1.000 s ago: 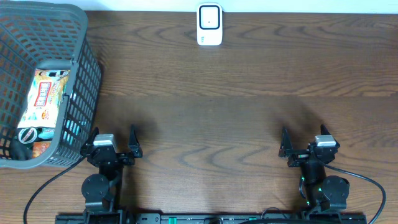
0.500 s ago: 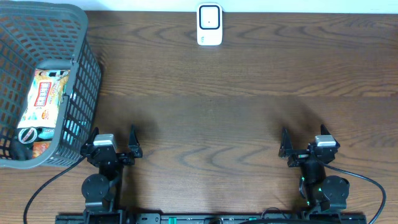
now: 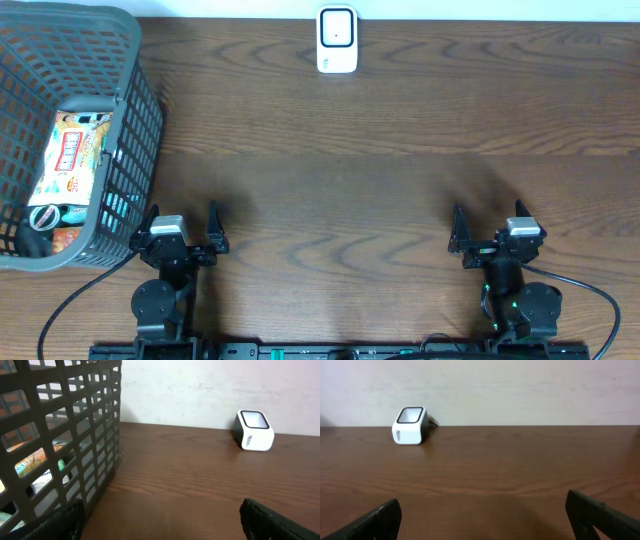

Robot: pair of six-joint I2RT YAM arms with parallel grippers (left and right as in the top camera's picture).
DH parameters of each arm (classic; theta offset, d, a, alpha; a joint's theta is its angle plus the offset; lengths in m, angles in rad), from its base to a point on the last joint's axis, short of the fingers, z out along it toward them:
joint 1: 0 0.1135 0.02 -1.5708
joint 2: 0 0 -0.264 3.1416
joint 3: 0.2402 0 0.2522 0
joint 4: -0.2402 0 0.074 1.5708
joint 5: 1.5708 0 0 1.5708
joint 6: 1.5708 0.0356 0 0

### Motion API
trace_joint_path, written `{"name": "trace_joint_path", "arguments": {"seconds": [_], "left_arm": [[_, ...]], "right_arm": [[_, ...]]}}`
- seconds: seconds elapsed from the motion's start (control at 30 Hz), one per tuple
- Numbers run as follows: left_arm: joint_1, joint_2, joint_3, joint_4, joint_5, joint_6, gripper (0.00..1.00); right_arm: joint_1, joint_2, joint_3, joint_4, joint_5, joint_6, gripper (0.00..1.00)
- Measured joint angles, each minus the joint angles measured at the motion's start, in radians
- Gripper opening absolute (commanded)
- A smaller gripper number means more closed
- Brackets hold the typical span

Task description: Scan the item barcode

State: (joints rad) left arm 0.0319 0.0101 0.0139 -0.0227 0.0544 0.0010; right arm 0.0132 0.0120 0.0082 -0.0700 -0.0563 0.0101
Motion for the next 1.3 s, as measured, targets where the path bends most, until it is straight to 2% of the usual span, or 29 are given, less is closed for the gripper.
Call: {"name": "trace_joint_path", "arguments": {"seconds": [1.13, 1.3], "left_arm": [[0.000, 0.000, 0.000, 0.002, 0.000, -0.001, 0.98], [0.000, 0.000, 0.000, 0.016, 0.103, -0.106, 0.98]], "right_arm": [[0.000, 0.000, 0.000, 0.000, 0.000, 0.000, 0.99], [0.000, 0.000, 0.000, 0.000, 0.000, 0.000, 0.99]]}}
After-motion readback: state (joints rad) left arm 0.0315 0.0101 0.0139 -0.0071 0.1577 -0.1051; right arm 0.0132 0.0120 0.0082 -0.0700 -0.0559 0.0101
